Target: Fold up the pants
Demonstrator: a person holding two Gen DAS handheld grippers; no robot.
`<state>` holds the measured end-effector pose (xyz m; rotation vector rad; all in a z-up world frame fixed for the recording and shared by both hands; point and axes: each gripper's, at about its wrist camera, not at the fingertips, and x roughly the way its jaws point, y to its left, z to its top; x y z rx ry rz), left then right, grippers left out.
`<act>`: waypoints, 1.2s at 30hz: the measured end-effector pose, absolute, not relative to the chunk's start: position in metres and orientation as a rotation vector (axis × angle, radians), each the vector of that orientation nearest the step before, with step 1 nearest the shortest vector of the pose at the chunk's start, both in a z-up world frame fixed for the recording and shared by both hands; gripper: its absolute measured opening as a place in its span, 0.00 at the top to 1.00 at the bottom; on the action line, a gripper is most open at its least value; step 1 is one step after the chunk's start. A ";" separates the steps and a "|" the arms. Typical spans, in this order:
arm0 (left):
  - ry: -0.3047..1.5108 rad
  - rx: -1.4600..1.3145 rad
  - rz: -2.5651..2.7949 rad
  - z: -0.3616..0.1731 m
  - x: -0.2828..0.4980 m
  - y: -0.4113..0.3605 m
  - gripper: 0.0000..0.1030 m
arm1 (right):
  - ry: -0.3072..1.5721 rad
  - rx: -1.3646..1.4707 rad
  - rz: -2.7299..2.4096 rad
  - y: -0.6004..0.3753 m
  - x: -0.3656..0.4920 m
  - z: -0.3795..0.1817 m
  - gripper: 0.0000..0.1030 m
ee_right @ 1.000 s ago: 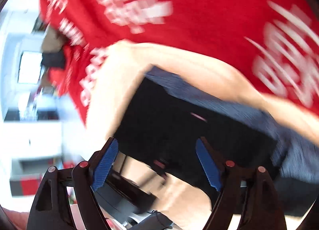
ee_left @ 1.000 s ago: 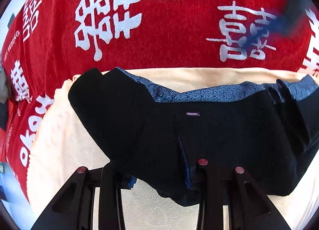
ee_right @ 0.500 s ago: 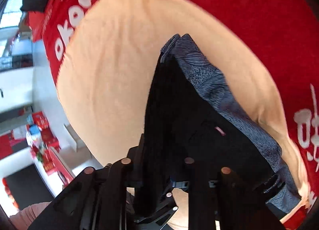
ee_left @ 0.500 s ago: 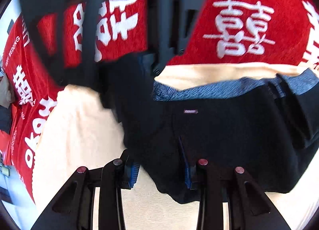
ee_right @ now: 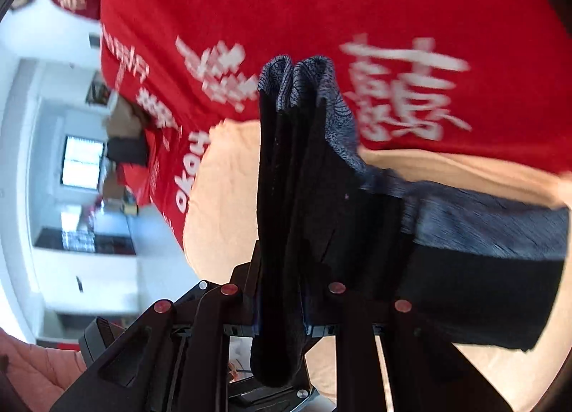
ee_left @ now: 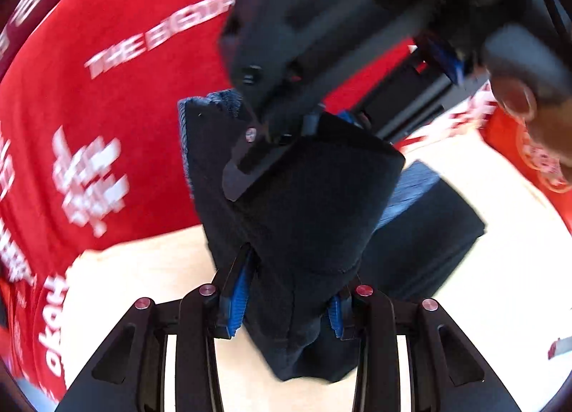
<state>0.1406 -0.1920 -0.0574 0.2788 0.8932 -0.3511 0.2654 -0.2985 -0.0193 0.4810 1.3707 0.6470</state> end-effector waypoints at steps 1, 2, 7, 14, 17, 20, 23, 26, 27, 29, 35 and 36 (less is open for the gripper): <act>0.894 0.284 -0.374 -0.055 0.139 -0.208 0.64 | 1.359 0.509 0.626 -0.325 0.264 -0.020 0.82; 0.899 0.293 -0.402 -0.056 0.138 -0.229 0.64 | 1.350 0.535 0.600 -0.350 0.259 -0.023 0.82; 0.955 0.361 -0.480 -0.082 0.137 -0.312 0.64 | 1.346 0.615 0.514 -0.433 0.240 -0.061 0.82; 1.094 0.434 -0.457 -0.145 0.145 -0.357 0.63 | 1.397 0.732 0.442 -0.478 0.230 -0.134 0.82; 1.090 0.495 -0.456 -0.150 0.138 -0.363 0.53 | 1.438 0.784 0.457 -0.482 0.229 -0.150 0.79; 1.132 0.465 -0.496 -0.146 0.132 -0.356 0.32 | 1.484 0.819 0.445 -0.484 0.229 -0.162 0.74; 1.132 0.449 -0.488 -0.132 0.126 -0.340 0.32 | 1.476 0.864 0.458 -0.486 0.228 -0.166 0.74; 1.101 0.374 -0.464 -0.112 0.128 -0.320 0.32 | 1.486 0.871 0.462 -0.488 0.229 -0.173 0.74; 1.082 0.340 -0.445 -0.106 0.132 -0.314 0.32 | 1.489 0.875 0.461 -0.487 0.229 -0.175 0.74; 1.078 0.279 -0.414 -0.105 0.145 -0.303 0.32 | 1.487 0.901 0.464 -0.490 0.227 -0.179 0.74; 1.300 -0.007 -0.311 -0.141 0.193 -0.281 0.32 | 1.465 0.997 0.464 -0.498 0.219 -0.191 0.78; 1.329 -0.019 -0.301 -0.150 0.195 -0.283 0.32 | 1.450 1.029 0.479 -0.497 0.218 -0.190 0.82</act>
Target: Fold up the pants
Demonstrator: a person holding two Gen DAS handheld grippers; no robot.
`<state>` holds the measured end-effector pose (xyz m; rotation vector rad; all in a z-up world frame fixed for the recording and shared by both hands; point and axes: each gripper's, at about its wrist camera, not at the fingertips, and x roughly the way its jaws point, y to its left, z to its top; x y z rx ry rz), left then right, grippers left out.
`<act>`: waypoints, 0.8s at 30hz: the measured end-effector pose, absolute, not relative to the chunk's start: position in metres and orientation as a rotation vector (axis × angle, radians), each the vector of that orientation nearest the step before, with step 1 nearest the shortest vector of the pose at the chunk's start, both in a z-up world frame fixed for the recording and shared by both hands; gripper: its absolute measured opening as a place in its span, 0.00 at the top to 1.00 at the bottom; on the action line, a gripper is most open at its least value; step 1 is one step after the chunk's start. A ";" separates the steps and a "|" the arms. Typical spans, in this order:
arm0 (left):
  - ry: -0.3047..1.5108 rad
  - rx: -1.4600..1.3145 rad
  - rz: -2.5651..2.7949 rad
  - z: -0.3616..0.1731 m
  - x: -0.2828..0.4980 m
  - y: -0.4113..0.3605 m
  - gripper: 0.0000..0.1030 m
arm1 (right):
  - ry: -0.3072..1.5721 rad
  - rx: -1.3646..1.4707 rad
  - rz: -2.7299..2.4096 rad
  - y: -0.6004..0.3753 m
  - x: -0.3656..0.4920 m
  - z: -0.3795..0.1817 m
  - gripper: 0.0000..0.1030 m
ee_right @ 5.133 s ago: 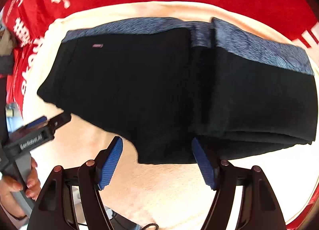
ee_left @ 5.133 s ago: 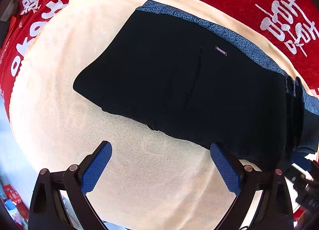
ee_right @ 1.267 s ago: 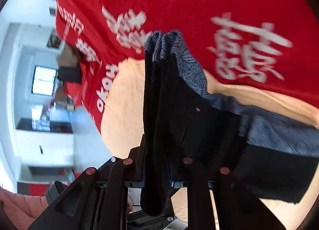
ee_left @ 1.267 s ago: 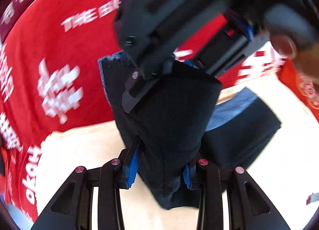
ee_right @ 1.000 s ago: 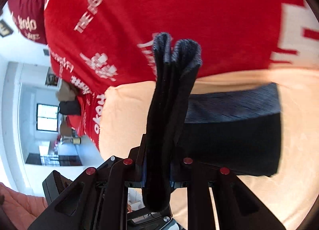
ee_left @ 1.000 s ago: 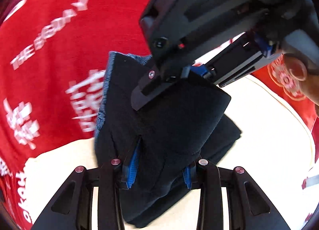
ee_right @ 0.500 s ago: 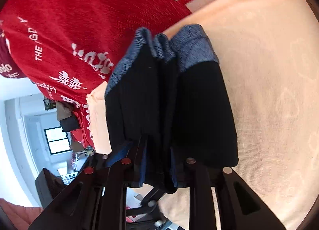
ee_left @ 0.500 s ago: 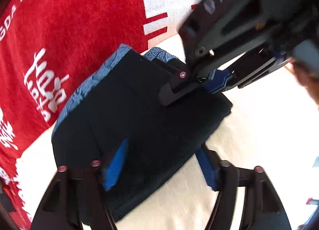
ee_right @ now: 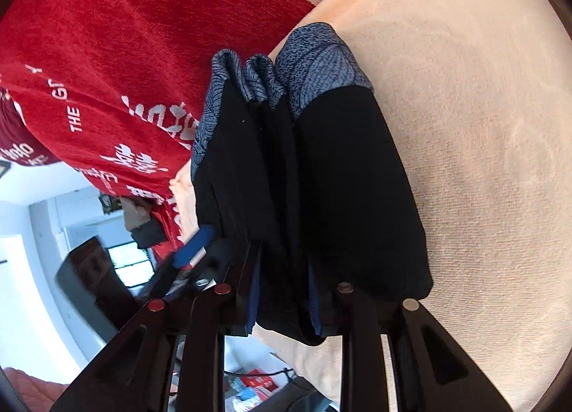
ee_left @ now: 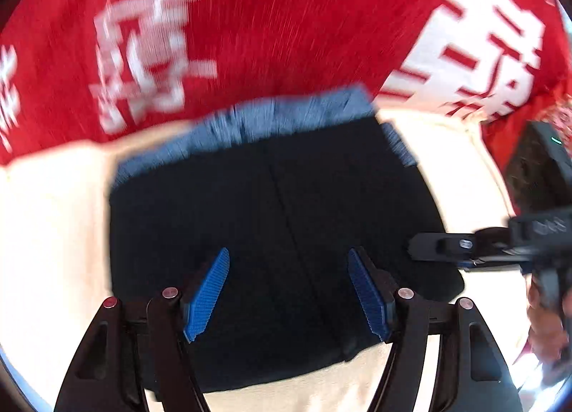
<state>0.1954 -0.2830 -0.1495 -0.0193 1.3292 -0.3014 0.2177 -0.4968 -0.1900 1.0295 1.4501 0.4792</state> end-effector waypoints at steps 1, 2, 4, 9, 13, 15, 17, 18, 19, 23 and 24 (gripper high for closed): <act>1.327 -0.010 -0.299 -0.151 0.194 -0.288 0.32 | 1.437 1.039 0.496 -0.496 0.217 -0.187 0.88; 1.314 -0.001 -0.311 -0.151 0.193 -0.291 0.32 | 1.420 1.044 0.515 -0.494 0.216 -0.181 0.88; 1.285 0.019 -0.328 -0.144 0.188 -0.298 0.32 | 1.404 1.057 0.531 -0.493 0.214 -0.172 0.87; 1.266 -0.027 -0.331 -0.124 0.185 -0.302 0.32 | 1.356 1.081 0.551 -0.505 0.208 -0.154 0.87; 1.286 0.019 -0.331 -0.137 0.189 -0.315 0.32 | 1.422 0.892 0.471 -0.502 0.211 -0.163 0.84; 1.340 -0.009 -0.318 -0.154 0.194 -0.316 0.31 | 1.481 0.762 0.406 -0.496 0.210 -0.174 0.78; 1.347 0.000 -0.321 -0.159 0.193 -0.318 0.27 | 1.465 0.735 0.386 -0.495 0.207 -0.175 0.77; 1.342 0.016 -0.322 -0.157 0.192 -0.319 0.27 | 1.460 0.731 0.375 -0.495 0.206 -0.174 0.77; 1.345 0.024 -0.323 -0.155 0.191 -0.321 0.25 | 1.458 0.723 0.366 -0.495 0.204 -0.172 0.76; 1.398 0.013 -0.297 -0.151 0.191 -0.312 0.15 | 1.461 0.611 0.308 -0.488 0.204 -0.158 0.70; 1.401 0.006 -0.280 -0.148 0.191 -0.307 0.15 | 1.461 0.559 0.291 -0.484 0.205 -0.152 0.66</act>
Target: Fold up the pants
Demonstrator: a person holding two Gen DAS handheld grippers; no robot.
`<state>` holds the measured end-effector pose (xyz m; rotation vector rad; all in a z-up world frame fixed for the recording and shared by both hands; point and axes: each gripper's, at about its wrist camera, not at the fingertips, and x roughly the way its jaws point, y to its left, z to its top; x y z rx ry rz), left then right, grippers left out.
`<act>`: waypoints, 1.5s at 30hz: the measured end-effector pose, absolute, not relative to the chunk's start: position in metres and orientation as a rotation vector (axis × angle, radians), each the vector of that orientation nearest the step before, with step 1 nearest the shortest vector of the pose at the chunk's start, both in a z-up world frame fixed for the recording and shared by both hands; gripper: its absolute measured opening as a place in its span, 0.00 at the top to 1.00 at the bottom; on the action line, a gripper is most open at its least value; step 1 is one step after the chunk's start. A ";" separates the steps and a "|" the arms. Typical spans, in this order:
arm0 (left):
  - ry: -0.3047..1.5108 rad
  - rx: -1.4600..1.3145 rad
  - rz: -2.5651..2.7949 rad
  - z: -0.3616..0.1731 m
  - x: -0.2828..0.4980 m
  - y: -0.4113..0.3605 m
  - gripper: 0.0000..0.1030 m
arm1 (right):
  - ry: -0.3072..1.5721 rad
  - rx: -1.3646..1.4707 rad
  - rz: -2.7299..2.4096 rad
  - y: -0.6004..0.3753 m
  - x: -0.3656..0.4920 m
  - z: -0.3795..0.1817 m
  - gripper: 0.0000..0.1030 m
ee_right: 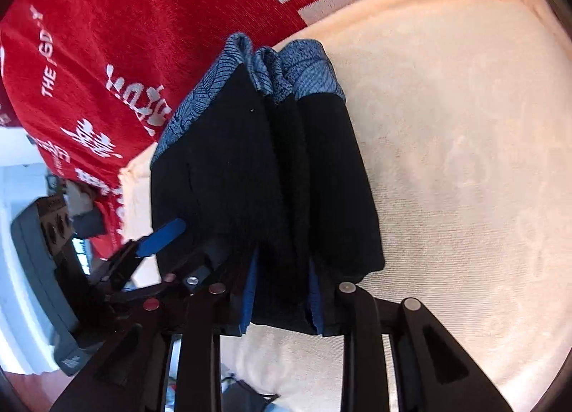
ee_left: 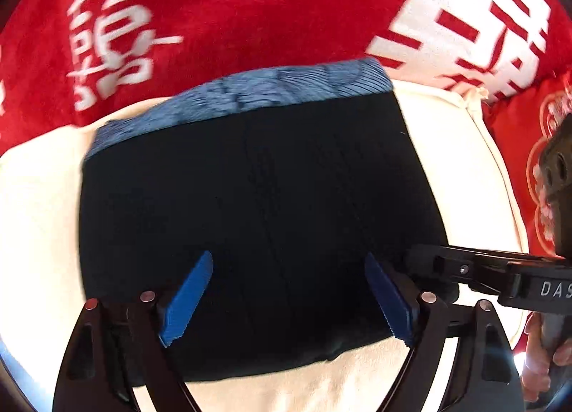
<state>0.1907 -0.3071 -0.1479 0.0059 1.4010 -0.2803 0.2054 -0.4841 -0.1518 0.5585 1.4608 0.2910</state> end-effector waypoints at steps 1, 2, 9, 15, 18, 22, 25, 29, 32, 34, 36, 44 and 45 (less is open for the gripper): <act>1.404 0.004 -0.262 -0.144 0.190 -0.301 0.15 | 1.462 0.495 0.270 -0.482 0.205 -0.147 0.58; 1.408 0.006 -0.242 -0.141 0.189 -0.294 0.15 | 1.464 0.441 0.255 -0.478 0.205 -0.143 0.53; 1.458 0.034 -0.116 -0.134 0.184 -0.243 0.15 | 1.507 0.361 0.173 -0.476 0.194 -0.136 0.32; 1.461 0.007 -0.043 -0.134 0.177 -0.208 0.15 | 1.457 0.324 0.105 -0.481 0.190 -0.117 0.31; 1.470 -0.011 -0.022 -0.140 0.176 -0.203 0.15 | 1.406 0.339 0.128 -0.474 0.196 -0.105 0.47; 1.476 -0.011 -0.007 -0.146 0.173 -0.192 0.15 | 1.409 0.312 0.184 -0.456 0.211 -0.105 0.60; 1.479 -0.001 -0.010 -0.149 0.172 -0.188 0.15 | 1.438 0.252 0.196 -0.436 0.217 -0.115 0.60; 1.493 -0.015 -0.018 -0.156 0.169 -0.177 0.15 | 1.489 0.254 0.176 -0.438 0.214 -0.134 0.60; 1.497 -0.015 -0.026 -0.162 0.172 -0.181 0.15 | 1.488 0.279 0.160 -0.447 0.210 -0.132 0.59; 1.498 -0.006 -0.032 -0.163 0.174 -0.186 0.15 | 1.493 0.293 0.158 -0.452 0.207 -0.132 0.58; 1.500 0.000 -0.039 -0.163 0.174 -0.185 0.15 | 1.498 0.305 0.164 -0.454 0.206 -0.132 0.58; 1.506 0.013 -0.045 -0.159 0.175 -0.188 0.15 | 1.505 0.339 0.170 -0.461 0.201 -0.135 0.54; 1.506 0.013 -0.045 -0.159 0.175 -0.189 0.15 | 1.507 0.342 0.172 -0.462 0.201 -0.135 0.54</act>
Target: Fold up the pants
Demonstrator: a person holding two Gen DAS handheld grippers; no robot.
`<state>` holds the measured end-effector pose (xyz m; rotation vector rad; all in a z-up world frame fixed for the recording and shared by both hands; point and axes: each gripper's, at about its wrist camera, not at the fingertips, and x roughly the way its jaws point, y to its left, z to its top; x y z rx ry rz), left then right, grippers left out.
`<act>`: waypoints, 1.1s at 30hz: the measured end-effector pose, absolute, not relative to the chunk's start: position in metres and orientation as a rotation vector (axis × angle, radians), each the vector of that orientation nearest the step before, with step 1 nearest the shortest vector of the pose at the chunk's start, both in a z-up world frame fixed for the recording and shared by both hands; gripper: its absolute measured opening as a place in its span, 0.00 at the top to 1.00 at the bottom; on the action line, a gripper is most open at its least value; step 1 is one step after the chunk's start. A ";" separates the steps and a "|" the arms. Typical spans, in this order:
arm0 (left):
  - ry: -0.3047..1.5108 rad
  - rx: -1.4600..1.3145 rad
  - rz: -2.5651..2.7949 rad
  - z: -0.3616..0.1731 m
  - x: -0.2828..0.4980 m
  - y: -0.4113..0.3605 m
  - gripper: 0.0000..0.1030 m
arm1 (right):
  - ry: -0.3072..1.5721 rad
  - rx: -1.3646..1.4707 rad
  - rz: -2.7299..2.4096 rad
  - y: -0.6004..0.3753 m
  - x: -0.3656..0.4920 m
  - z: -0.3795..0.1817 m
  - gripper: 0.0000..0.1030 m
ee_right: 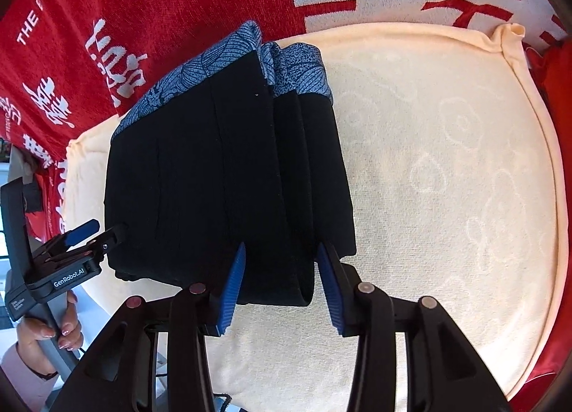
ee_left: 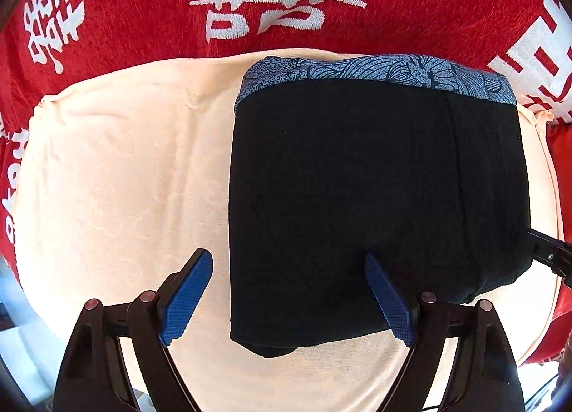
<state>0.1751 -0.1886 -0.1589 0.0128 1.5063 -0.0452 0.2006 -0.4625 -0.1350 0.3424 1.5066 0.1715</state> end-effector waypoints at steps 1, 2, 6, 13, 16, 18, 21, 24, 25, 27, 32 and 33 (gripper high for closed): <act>1.507 0.012 -0.045 -0.159 0.175 -0.189 0.15 | 1.508 0.344 0.173 -0.464 0.200 -0.135 0.53; 1.507 0.012 -0.046 -0.160 0.176 -0.189 0.15 | 1.508 0.343 0.174 -0.465 0.199 -0.134 0.51; 1.512 0.007 -0.046 -0.160 0.178 -0.190 0.15 | 1.508 0.345 0.177 -0.466 0.199 -0.134 0.49; 1.495 0.044 -0.033 -0.162 0.179 -0.189 0.01 | 1.513 0.375 0.187 -0.473 0.200 -0.137 0.40; 1.493 0.022 -0.044 -0.161 0.182 -0.185 0.01 | 1.510 0.409 0.186 -0.480 0.199 -0.139 0.30; 1.504 0.009 -0.050 -0.164 0.185 -0.181 0.01 | 1.506 0.440 0.186 -0.486 0.198 -0.141 0.25; 1.505 -0.022 -0.067 -0.167 0.191 -0.171 0.01 | 1.472 0.483 0.201 -0.495 0.199 -0.141 0.23; 1.496 -0.070 -0.108 -0.167 0.199 -0.159 0.01 | 1.424 0.521 0.264 -0.504 0.202 -0.141 0.22; 1.500 -0.088 -0.130 -0.170 0.203 -0.155 0.01 | 1.427 0.539 0.291 -0.506 0.205 -0.144 0.21; 1.519 -0.122 -0.165 -0.177 0.209 -0.149 0.01 | 1.445 0.560 0.324 -0.509 0.211 -0.151 0.21; 1.518 -0.176 -0.273 -0.189 0.222 -0.139 0.01 | 1.458 0.579 0.419 -0.514 0.226 -0.169 0.21; 1.514 -0.182 -0.298 -0.191 0.225 -0.139 0.01 | 1.461 0.597 0.442 -0.516 0.230 -0.172 0.21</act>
